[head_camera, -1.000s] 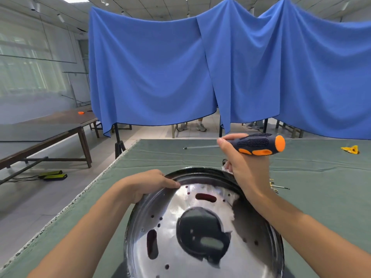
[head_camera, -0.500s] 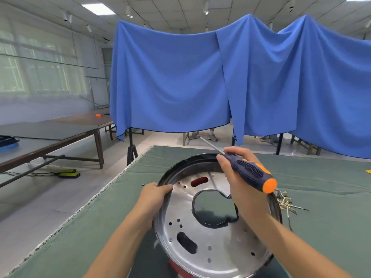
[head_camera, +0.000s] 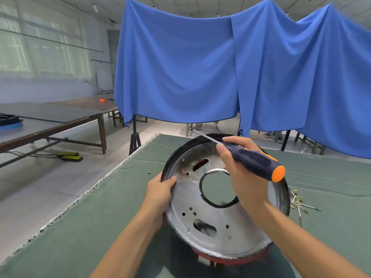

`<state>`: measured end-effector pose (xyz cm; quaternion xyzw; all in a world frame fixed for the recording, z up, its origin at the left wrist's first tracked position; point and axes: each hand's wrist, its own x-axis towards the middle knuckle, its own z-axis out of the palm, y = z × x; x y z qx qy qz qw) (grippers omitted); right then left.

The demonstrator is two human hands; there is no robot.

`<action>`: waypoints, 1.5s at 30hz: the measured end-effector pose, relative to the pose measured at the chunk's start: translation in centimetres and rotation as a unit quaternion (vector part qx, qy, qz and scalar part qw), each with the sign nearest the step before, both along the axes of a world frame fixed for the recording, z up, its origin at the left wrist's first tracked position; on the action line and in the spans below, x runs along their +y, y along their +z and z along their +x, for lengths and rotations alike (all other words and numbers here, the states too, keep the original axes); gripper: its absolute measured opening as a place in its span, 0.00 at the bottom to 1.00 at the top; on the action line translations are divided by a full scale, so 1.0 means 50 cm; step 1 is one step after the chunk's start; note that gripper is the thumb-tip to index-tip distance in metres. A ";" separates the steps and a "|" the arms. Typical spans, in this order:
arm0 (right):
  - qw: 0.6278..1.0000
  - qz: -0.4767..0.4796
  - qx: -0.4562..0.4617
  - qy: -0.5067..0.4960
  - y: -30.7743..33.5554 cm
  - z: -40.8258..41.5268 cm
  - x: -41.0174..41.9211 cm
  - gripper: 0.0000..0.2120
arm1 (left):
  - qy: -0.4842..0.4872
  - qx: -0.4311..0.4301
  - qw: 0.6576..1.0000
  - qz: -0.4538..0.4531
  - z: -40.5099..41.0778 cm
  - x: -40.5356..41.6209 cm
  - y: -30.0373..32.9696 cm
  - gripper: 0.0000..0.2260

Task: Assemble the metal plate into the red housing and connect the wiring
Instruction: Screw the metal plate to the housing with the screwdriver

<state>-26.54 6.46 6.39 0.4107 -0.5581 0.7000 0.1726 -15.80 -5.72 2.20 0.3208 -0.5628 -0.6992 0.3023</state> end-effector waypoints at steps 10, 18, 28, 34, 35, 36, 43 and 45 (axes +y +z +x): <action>1.000 0.017 0.014 0.017 0.004 0.024 -0.005 0.05 | -0.079 0.035 0.996 -0.019 0.013 0.007 -0.005 0.15; 1.000 0.020 0.012 0.013 0.001 0.030 -0.002 0.05 | -0.057 0.081 0.994 -0.034 0.014 0.010 -0.007 0.19; 1.000 0.017 0.014 0.022 0.008 0.047 -0.004 0.06 | -0.051 0.124 0.991 -0.008 0.016 0.008 0.001 0.20; 0.999 0.017 0.029 0.002 0.003 0.045 -0.008 0.05 | -0.051 0.147 0.988 -0.024 0.013 0.014 -0.004 0.15; 0.999 0.019 0.027 -0.001 0.000 0.044 -0.009 0.05 | -0.054 0.153 0.987 -0.021 0.012 0.014 -0.005 0.14; 0.999 0.021 0.023 -0.004 -0.003 0.043 -0.010 0.05 | -0.055 0.157 0.986 -0.017 0.011 0.013 -0.007 0.12; 1.000 0.025 -0.014 0.006 -0.009 0.043 -0.021 0.05 | -0.019 0.171 0.985 0.007 0.000 0.029 -0.016 0.16; 0.999 0.011 -0.028 0.014 0.001 0.043 -0.026 0.04 | -0.009 0.183 0.983 0.028 -0.007 0.048 -0.021 0.20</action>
